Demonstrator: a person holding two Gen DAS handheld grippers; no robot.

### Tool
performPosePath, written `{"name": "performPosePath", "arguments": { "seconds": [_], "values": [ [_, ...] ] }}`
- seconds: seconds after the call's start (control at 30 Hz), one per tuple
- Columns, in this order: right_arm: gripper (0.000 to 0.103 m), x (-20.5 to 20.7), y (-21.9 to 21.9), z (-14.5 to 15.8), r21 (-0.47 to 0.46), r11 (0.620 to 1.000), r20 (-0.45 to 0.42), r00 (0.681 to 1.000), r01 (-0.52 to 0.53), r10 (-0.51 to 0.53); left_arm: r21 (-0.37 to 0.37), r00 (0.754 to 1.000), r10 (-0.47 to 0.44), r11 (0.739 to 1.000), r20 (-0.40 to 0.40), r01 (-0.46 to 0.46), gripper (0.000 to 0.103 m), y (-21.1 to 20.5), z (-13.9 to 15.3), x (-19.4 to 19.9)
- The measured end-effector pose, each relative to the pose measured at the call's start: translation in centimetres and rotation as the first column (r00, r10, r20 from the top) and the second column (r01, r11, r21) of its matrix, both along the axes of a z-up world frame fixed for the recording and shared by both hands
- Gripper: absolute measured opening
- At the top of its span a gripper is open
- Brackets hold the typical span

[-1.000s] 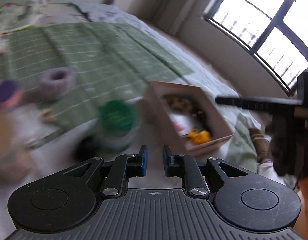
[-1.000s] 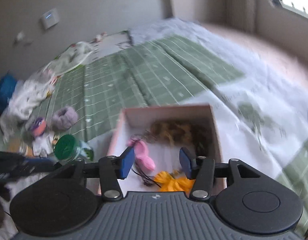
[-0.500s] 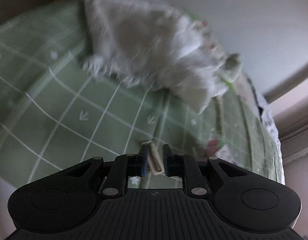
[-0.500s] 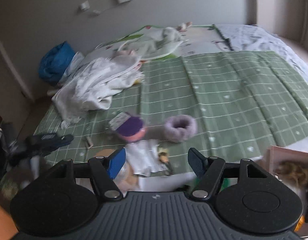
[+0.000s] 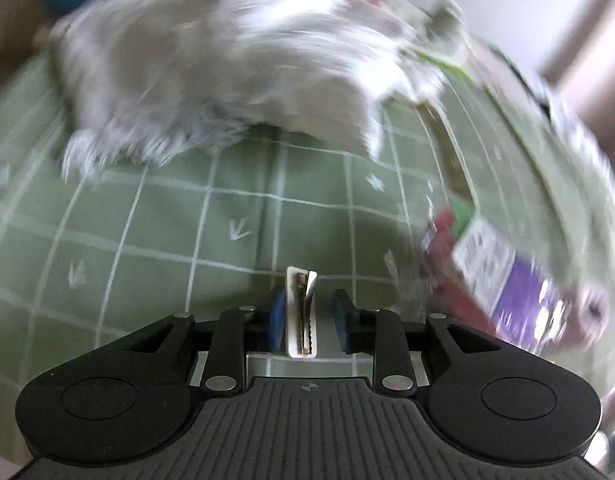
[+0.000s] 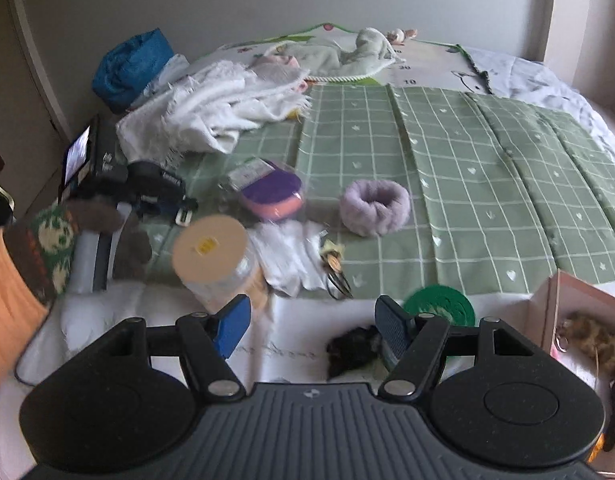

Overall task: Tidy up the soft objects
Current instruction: 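Grasp the beige hair clip with the left tool, then grasp the purple bagged sponge with the right tool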

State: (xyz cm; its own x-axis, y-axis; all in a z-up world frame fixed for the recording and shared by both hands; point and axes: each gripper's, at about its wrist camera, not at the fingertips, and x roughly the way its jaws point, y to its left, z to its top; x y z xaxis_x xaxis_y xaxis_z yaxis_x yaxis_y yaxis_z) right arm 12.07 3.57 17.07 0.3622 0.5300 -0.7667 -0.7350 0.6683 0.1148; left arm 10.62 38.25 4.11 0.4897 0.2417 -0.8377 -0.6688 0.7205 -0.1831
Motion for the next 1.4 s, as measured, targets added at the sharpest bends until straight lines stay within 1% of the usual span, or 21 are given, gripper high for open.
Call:
{"name": "performPosePath", "arguments": {
  "seconds": [0.07, 0.13, 0.17, 0.27, 0.33, 0.47, 0.53, 0.6, 0.67, 0.73, 0.83, 0.87, 0.93, 0.97, 1.03, 1.07, 1.1, 1.17, 1.3, 1.37, 1.4],
  "values": [
    [0.069, 0.2, -0.6, -0.3, 0.004, 1.0, 0.0, 1.0, 0.012, -0.012, 0.078, 0.996, -0.085, 0.993, -0.032, 0.087, 0.028, -1.3, -0.3, 0.2],
    [0.069, 0.4, -0.9, -0.4, 0.011, 1.0, 0.004, 1.0, 0.021, -0.021, 0.126, 0.991, -0.13, 0.983, -0.025, 0.132, 0.02, -2.4, -0.5, -1.2],
    [0.069, 0.6, -0.8, -0.3, 0.013, 1.0, 0.007, 1.0, 0.023, -0.023, 0.114, 0.993, -0.118, 0.987, 0.003, 0.117, 0.02, -2.6, -0.4, -2.2],
    [0.069, 1.3, 0.0, 0.6, 0.024, 0.999, 0.034, 0.999, 0.027, -0.028, -0.015, 0.988, -0.014, 1.0, 0.151, 0.017, 0.019, -2.3, -0.7, -6.0],
    [0.069, 2.0, 1.6, 1.6, 0.03, 1.0, 0.06, 0.998, 0.01, -0.012, -0.053, 0.983, 0.01, 0.999, 0.185, 0.0, 0.019, -1.8, -0.6, -6.5],
    [0.071, 3.7, 6.9, 3.5, 0.011, 0.994, 0.097, 0.99, -0.105, 0.103, -0.1, 0.952, 0.049, 0.995, 0.301, -0.019, 0.019, -0.4, 0.6, -6.7],
    [0.078, 5.2, 10.7, 3.6, -0.02, 0.982, 0.085, 0.979, -0.185, 0.186, -0.143, 0.94, 0.061, 0.99, 0.335, -0.013, 0.019, 0.3, 0.3, -6.6],
    [0.079, 6.4, 14.6, 2.7, -0.093, 0.961, 0.077, 0.961, -0.26, 0.267, -0.188, 0.936, 0.081, 0.982, 0.344, -0.016, 0.019, 0.9, -0.2, -7.0],
    [0.079, 7.2, 18.3, 1.1, -0.185, 0.925, 0.066, 0.935, -0.331, 0.348, -0.217, 0.934, 0.103, 0.976, 0.341, -0.028, 0.019, 1.5, -1.1, -7.2],
    [0.079, 7.5, 21.7, -1.0, -0.294, 0.874, 0.079, 0.901, -0.388, 0.427, -0.217, 0.936, 0.118, 0.975, 0.332, -0.046, 0.019, 2.1, -1.6, -7.3],
    [0.079, 8.2, 25.6, -4.6, -0.423, 0.789, 0.055, 0.856, -0.447, 0.514, -0.206, 0.936, 0.134, 0.976, 0.325, -0.068, 0.019, 3.0, -2.1, -7.0],
    [0.079, 8.5, 26.2, -5.7, -0.45, 0.774, 0.044, 0.854, -0.446, 0.518, -0.212, 0.934, 0.133, 0.975, 0.331, -0.063, 0.019, 3.2, -2.1, -6.9],
    [0.079, 10.0, 27.4, -8.3, -0.492, 0.754, -0.013, 0.87, -0.435, 0.493, -0.212, 0.933, 0.112, 0.977, 0.342, -0.04, 0.019, 3.3, -2.0, -6.7],
    [0.081, 10.7, 27.8, -9.2, -0.493, 0.76, -0.04, 0.884, -0.424, 0.466, -0.203, 0.934, 0.099, 0.979, 0.343, -0.029, 0.019, 3.3, -2.1, -6.6],
    [0.083, 11.8, 28.0, -10.2, -0.464, 0.795, -0.075, 0.911, -0.391, 0.405, -0.199, 0.936, 0.091, 0.98, 0.339, -0.023, 0.019, 3.4, -2.6, -6.4],
    [0.082, 12.0, 27.8, -10.2, -0.444, 0.813, -0.08, 0.92, -0.377, 0.384, -0.208, 0.933, 0.1, 0.978, 0.345, -0.027, 0.019, 3.5, -2.8, -6.4],
    [0.076, 12.0, 27.5, -9.9, -0.426, 0.831, -0.077, 0.93, -0.357, 0.359, -0.223, 0.929, 0.113, 0.974, 0.354, -0.034, 0.019, 3.6, -2.9, -6.6],
    [0.075, 12.2, 26.5, -8.8, -0.396, 0.866, -0.095, 0.952, -0.305, 0.292, -0.237, 0.923, 0.128, 0.971, 0.361, -0.042, 0.019, 3.8, -2.7, -6.9],
    [0.075, 11.5, 22.2, -3.6, -0.29, 0.937, -0.084, 0.98, -0.197, 0.18, -0.204, 0.92, 0.128, 0.978, 0.371, -0.054, 0.019, 3.7, -1.2, -7.7],
    [0.075, 11.0, 19.1, 0.1, -0.226, 0.961, -0.073, 0.987, -0.158, 0.145, -0.202, 0.898, 0.123, 0.979, 0.422, -0.039, 0.019, 3.5, 1.0, -8.3],
    [0.075, 10.4, 17.2, 2.0, -0.195, 0.971, -0.066, 0.99, -0.136, 0.125, -0.177, 0.886, 0.1, 0.984, 0.453, -0.021, 0.019, 3.2, 2.6, -8.6]
  ]
}}
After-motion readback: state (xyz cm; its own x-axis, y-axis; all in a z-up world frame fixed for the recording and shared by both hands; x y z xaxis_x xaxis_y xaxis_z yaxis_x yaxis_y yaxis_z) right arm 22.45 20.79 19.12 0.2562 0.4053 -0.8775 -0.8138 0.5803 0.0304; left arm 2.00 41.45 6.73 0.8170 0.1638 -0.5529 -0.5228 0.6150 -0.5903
